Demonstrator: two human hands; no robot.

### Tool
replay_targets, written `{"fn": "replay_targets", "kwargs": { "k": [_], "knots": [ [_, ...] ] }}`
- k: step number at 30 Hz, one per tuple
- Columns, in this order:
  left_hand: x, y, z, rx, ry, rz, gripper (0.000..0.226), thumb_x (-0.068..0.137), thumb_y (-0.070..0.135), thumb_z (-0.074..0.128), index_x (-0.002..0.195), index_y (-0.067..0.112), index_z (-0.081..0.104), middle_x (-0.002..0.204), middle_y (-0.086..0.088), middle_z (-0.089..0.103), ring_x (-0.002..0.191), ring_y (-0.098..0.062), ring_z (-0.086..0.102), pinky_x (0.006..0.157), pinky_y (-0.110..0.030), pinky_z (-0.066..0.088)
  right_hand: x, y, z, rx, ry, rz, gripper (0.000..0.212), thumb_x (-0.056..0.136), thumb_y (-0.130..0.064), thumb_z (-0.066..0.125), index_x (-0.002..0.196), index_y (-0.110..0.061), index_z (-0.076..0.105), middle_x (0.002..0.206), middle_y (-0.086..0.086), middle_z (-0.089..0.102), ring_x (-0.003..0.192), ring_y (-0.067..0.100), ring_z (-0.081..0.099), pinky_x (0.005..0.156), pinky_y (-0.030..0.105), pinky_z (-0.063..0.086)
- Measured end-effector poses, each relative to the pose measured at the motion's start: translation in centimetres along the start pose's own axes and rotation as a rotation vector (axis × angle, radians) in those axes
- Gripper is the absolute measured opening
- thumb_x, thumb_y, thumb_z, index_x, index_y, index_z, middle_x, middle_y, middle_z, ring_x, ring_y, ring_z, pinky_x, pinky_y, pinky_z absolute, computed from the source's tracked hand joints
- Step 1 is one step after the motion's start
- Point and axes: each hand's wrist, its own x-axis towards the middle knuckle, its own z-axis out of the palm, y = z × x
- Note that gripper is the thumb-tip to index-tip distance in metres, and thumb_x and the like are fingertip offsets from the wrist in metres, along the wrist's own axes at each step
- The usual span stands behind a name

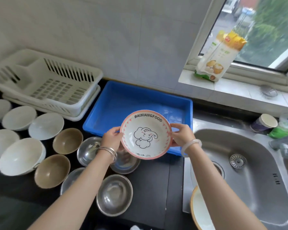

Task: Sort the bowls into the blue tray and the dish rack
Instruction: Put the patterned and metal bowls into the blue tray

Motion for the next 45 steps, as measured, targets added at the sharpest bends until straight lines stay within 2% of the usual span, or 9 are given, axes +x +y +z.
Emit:
{"fn": "replay_targets", "kwargs": {
  "k": [4, 7, 10, 17, 23, 27, 32, 37, 45],
  "knots": [
    [3.8, 1.5, -0.8, -0.093, 0.002, -0.059, 0.025, 0.088, 0.0, 0.043, 0.102, 0.016, 0.055, 0.086, -0.01, 0.059, 0.066, -0.021, 0.055, 0.049, -0.026, 0.053, 3.1, -1.8, 3.5, 0.133, 0.038, 0.038, 0.035, 0.087, -0.008, 0.058, 0.121, -0.016, 0.06, 0.067, 0.004, 0.07, 0.051, 0.017, 0.069, 0.045, 0.026, 0.056],
    [7.7, 1.9, -1.7, -0.079, 0.03, -0.099, 0.028, 0.086, -0.002, 0.041, 0.104, 0.008, 0.06, 0.088, -0.011, 0.061, 0.077, -0.026, 0.057, 0.063, -0.035, 0.054, 5.7, -2.6, 6.3, 0.204, 0.052, 0.09, 0.035, 0.088, -0.01, 0.058, 0.123, -0.016, 0.057, 0.073, 0.008, 0.068, 0.058, 0.022, 0.069, 0.051, 0.03, 0.058],
    [11.3, 1.9, -2.5, -0.007, 0.042, -0.105, 0.024, 0.083, -0.002, 0.043, 0.082, 0.01, 0.064, 0.089, -0.013, 0.061, 0.081, -0.027, 0.057, 0.072, -0.043, 0.054, 8.0, -3.0, 8.8, 0.214, 0.06, 0.123, 0.038, 0.089, -0.011, 0.056, 0.126, -0.016, 0.055, 0.083, 0.013, 0.069, 0.064, 0.028, 0.07, 0.061, 0.037, 0.06],
    [16.4, 0.6, -3.5, 0.088, 0.03, -0.101, 0.031, 0.085, 0.003, 0.041, 0.103, 0.008, 0.066, 0.095, -0.014, 0.067, 0.086, -0.03, 0.062, 0.085, -0.049, 0.054, 11.0, -3.1, 12.5, 0.234, 0.108, 0.211, 0.037, 0.089, -0.009, 0.054, 0.125, -0.017, 0.055, 0.074, 0.01, 0.066, 0.055, 0.024, 0.066, 0.06, 0.037, 0.06],
    [18.5, -0.2, -3.7, 0.124, 0.032, -0.094, 0.028, 0.083, 0.003, 0.039, 0.083, 0.012, 0.065, 0.084, -0.014, 0.065, 0.077, -0.027, 0.058, 0.069, -0.036, 0.047, 11.8, -2.9, 14.0, 0.266, 0.132, 0.239, 0.038, 0.089, -0.009, 0.055, 0.127, -0.017, 0.054, 0.086, 0.013, 0.068, 0.062, 0.024, 0.067, 0.051, 0.03, 0.058],
    [18.7, -0.5, -4.0, 0.035, 0.012, -0.117, 0.029, 0.085, 0.003, 0.041, 0.078, 0.017, 0.065, 0.082, -0.011, 0.064, 0.077, -0.026, 0.057, 0.071, -0.035, 0.048, 11.8, -2.6, 14.3, 0.332, 0.117, 0.226, 0.038, 0.09, -0.008, 0.055, 0.128, -0.014, 0.054, 0.077, 0.009, 0.064, 0.067, 0.025, 0.066, 0.064, 0.036, 0.06],
    [18.1, -0.8, -4.8, -0.271, -0.076, -0.316, 0.036, 0.088, -0.004, 0.044, 0.116, 0.014, 0.057, 0.1, -0.012, 0.063, 0.09, -0.029, 0.06, 0.071, -0.042, 0.053, 10.4, -2.1, 14.2, 0.595, -0.009, 0.302, 0.036, 0.092, -0.007, 0.054, 0.127, -0.011, 0.052, 0.088, 0.009, 0.065, 0.064, 0.023, 0.066, 0.054, 0.025, 0.059],
    [17.8, -1.3, -4.5, -0.374, -0.106, -0.375, 0.041, 0.089, -0.009, 0.041, 0.126, 0.007, 0.048, 0.112, -0.018, 0.057, 0.101, -0.035, 0.057, 0.085, -0.046, 0.049, 9.7, -1.6, 15.1, 0.769, -0.03, 0.348, 0.044, 0.093, -0.008, 0.055, 0.135, -0.013, 0.045, 0.126, 0.019, 0.058, 0.077, 0.03, 0.067, 0.062, 0.029, 0.061],
    [18.7, -1.3, -3.2, -0.568, -0.057, -0.408, 0.033, 0.095, 0.006, 0.044, 0.128, 0.009, 0.047, 0.116, -0.017, 0.056, 0.106, -0.034, 0.057, 0.087, -0.043, 0.049, 12.1, -4.0, 16.6, 0.84, -0.006, 0.355, 0.043, 0.093, -0.006, 0.054, 0.134, -0.013, 0.045, 0.119, 0.019, 0.06, 0.074, 0.028, 0.068, 0.064, 0.032, 0.059]
  ]
}}
